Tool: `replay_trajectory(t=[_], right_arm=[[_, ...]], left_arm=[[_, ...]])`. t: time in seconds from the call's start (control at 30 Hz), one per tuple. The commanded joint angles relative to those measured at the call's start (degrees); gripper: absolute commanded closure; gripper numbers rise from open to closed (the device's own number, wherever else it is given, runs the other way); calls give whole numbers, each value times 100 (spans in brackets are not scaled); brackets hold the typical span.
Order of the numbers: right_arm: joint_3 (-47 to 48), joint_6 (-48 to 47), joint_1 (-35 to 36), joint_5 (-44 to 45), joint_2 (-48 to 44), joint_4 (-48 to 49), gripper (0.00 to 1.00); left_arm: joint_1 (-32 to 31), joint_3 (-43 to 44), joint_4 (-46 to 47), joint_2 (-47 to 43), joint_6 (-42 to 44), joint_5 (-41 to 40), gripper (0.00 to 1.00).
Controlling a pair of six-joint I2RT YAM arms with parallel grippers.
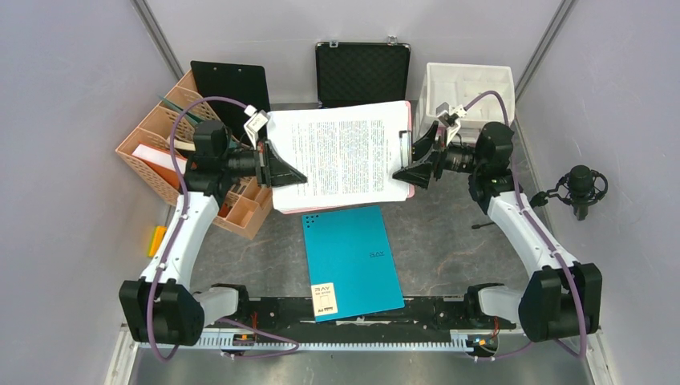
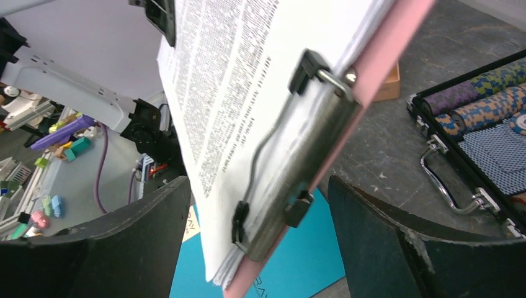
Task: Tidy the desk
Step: Move the storage box to the center of the board.
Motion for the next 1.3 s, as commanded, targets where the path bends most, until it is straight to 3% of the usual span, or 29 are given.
replay_trajectory(t=[0.0, 0.13, 0.3, 0.4, 0.53, 0.67, 0.8, 0.9, 0.97, 1.03, 1.07, 1.17, 1.27], right_arm=[[-426, 1911, -11, -368, 82, 2525, 15], [-817, 3449, 33, -429, 365, 4495, 22], [-1006, 5340, 152, -460, 935, 7019, 39], [-873, 6453, 194, -502, 1306, 8310, 60], [-789, 6473, 188, -528, 1398, 8305, 86], [-777, 6057, 185, -576, 1242, 7767, 98], [-754, 5257, 122, -604, 942, 6756, 100], [-605, 3979, -17, -575, 569, 5034, 100], [-244, 2296, -155, -398, 249, 2820, 100], [452, 31, -202, 42, 57, 100, 100], [719, -574, -201, 222, 27, -699, 100], [930, -712, -224, 358, -64, -1024, 100], [1171, -971, -217, 518, -45, -1533, 100]], left_arm=[[25, -131, 410, -173, 69, 314, 98], [19, -194, 472, -104, 107, 294, 98], [11, -274, 526, -75, 118, 284, 98], [9, -308, 536, -92, 117, 256, 98], [10, -301, 534, -87, 92, 157, 98], [11, -241, 482, -68, 102, -26, 97], [19, 192, -606, 86, 902, -428, 81], [27, 652, -1628, 256, 1650, -961, 60], [33, 797, -1873, 287, 1895, -1339, 47], [39, 886, -1996, 252, 2013, -1701, 31], [56, 938, -2042, 214, 2043, -1859, 24], [80, 1142, -2273, 124, 2253, -2416, 6], [80, 1342, -2508, 29, 2460, -3107, 0]])
